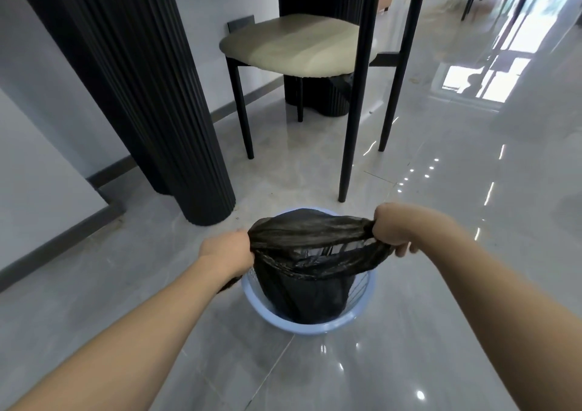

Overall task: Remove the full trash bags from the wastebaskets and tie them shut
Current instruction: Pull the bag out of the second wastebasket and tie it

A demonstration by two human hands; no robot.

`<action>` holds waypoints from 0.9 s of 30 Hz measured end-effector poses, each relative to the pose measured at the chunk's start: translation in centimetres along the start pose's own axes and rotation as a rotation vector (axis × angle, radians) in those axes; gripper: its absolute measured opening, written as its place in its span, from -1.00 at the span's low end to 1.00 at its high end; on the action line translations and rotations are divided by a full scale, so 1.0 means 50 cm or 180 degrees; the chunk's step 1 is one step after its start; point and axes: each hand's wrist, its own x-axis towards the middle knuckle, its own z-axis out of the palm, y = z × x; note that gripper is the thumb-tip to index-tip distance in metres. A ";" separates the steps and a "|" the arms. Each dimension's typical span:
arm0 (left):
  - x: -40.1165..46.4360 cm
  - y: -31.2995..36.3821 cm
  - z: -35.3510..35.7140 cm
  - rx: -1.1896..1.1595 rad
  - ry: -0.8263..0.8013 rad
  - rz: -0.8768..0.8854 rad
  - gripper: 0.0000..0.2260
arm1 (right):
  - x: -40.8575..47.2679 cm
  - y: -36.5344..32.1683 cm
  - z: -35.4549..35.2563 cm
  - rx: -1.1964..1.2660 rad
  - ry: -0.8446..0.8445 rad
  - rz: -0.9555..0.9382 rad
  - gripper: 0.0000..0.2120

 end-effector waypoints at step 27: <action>-0.171 -0.313 -0.236 -0.3593 0.1371 -0.0683 -0.83 | -0.107 -0.474 -0.140 0.1153 0.1304 -0.1802 -0.78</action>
